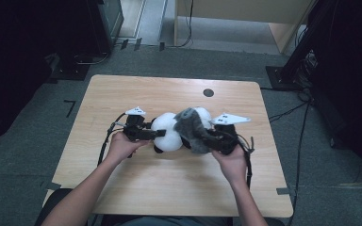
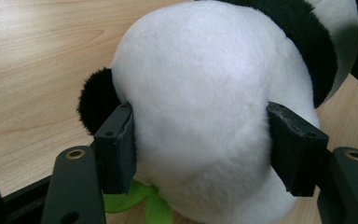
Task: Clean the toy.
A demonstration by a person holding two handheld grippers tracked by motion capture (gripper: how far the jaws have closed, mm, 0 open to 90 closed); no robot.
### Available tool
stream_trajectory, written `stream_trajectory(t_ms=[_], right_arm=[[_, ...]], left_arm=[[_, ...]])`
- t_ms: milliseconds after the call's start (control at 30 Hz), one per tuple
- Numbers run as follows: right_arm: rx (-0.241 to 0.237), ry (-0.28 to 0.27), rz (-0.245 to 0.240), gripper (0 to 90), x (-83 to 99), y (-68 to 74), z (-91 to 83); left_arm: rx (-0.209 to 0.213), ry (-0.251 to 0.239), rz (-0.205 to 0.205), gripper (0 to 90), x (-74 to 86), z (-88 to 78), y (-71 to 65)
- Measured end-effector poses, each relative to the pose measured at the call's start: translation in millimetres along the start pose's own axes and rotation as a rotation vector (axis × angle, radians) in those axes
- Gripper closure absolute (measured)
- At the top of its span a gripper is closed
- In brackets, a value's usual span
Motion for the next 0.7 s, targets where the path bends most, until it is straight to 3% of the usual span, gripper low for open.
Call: stream_trajectory(t_ms=[67,133,200,367,500,700], right_arm=[[-0.071,0.042,-0.009,76.2,5.4,13.9,18.2],[-0.111,0.094,-0.036,76.2,12.6,26.7,37.5],[-0.135,0.131,-0.064,76.3,19.4,35.0,56.0],[-0.159,0.159,-0.053,76.2,31.0,36.2,91.9],[-0.172,0.151,-0.050,76.1,35.4,30.3,99.6],[-0.134,0.186,-0.101,75.6,35.7,24.8,91.0]], left_arm=[[0.002,-0.003,-0.007,33.2,-0.2,0.1,0.3],[0.002,-0.008,-0.012,33.2,-0.6,0.4,0.5],[0.002,-0.007,-0.016,33.3,-0.7,0.3,0.6],[-0.005,-0.006,-0.022,33.8,-0.4,0.0,2.1],[-0.017,-0.008,-0.011,34.4,0.4,0.5,3.6],[-0.026,-0.004,0.007,34.3,0.7,1.0,1.6]])
Point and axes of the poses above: each handheld gripper's, and its own axes: z roughly forward along the jaws, x roughly out of its underside, y roughly to its left, the point moved 4 cm from there along z, roughly forward along the jaws, and after that the axes turned 5 degrees about -y, right-handed, at the moved point
